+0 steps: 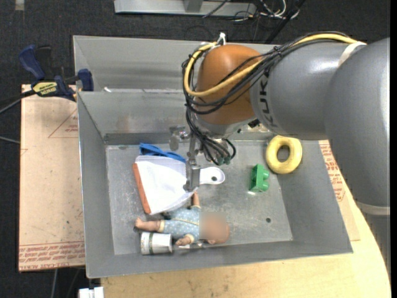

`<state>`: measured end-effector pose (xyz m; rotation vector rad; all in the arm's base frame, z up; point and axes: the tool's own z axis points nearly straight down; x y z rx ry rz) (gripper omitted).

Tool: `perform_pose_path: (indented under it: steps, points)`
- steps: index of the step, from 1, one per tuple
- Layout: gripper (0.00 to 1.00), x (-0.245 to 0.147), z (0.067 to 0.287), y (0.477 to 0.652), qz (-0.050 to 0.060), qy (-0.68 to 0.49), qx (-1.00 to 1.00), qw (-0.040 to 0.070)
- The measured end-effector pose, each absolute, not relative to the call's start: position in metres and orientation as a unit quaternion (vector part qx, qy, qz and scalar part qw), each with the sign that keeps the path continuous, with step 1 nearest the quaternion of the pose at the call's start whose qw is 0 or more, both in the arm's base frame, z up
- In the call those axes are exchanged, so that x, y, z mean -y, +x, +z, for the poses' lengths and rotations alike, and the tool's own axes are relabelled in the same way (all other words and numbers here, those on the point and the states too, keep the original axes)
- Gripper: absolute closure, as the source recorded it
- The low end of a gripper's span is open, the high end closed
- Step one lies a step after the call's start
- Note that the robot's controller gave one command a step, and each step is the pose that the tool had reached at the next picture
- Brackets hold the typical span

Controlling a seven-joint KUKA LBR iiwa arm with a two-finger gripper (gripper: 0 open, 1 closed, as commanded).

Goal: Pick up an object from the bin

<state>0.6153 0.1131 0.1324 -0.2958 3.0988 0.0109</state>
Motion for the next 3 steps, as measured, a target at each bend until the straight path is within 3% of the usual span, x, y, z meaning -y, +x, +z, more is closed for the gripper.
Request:
perform_pose_path:
  steps: [1, 2, 3]
  points:
    - [1.00, -0.102, 0.081, 0.649, 0.004, -0.142, -0.990, 0.021]
    - [1.00, -0.102, 0.081, 0.649, 0.004, -0.142, -0.990, 0.021]
    - [1.00, -0.101, 0.175, 0.650, 0.004, -0.155, -0.988, 0.024]
